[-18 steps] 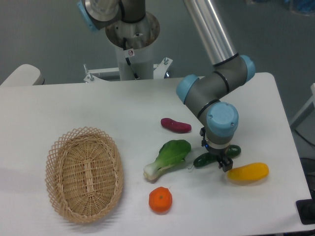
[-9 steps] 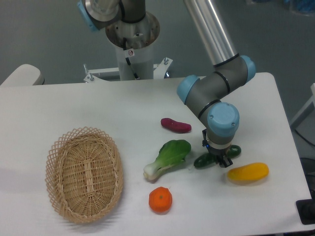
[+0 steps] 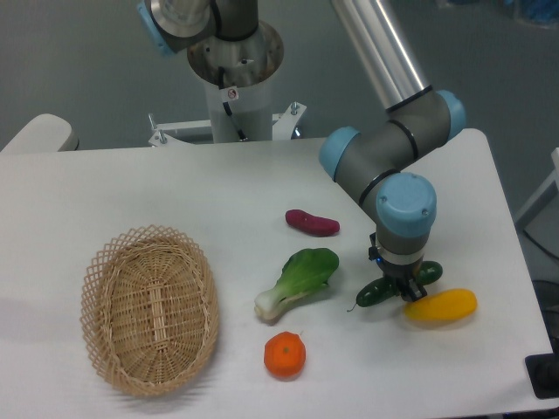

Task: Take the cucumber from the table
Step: 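Lift the grasped cucumber up off the table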

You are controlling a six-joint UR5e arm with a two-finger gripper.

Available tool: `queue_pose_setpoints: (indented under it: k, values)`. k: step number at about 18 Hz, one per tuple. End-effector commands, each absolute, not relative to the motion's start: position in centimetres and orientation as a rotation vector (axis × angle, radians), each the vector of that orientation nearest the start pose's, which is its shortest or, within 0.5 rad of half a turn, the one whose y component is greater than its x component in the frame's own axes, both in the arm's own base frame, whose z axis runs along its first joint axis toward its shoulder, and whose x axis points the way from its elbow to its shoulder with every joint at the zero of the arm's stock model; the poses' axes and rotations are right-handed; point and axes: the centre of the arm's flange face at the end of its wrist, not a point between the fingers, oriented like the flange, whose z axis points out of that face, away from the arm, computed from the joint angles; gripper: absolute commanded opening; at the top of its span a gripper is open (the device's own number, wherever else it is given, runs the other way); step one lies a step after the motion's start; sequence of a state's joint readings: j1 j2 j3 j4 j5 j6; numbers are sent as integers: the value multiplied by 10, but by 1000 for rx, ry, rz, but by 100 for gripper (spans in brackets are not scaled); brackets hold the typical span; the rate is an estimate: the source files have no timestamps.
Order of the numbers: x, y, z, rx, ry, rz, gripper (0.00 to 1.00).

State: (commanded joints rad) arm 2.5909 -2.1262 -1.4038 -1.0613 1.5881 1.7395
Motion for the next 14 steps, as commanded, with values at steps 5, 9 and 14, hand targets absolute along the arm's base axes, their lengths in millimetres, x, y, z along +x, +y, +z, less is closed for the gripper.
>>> queue_pose_setpoints:
  k: [5,9,14]
  values:
    - [-535,471,329,-2798,981,152,10]
    - [-525,472,357,-2762,941,143,10]
    - [-509,478,373,-2768,904,143,10]
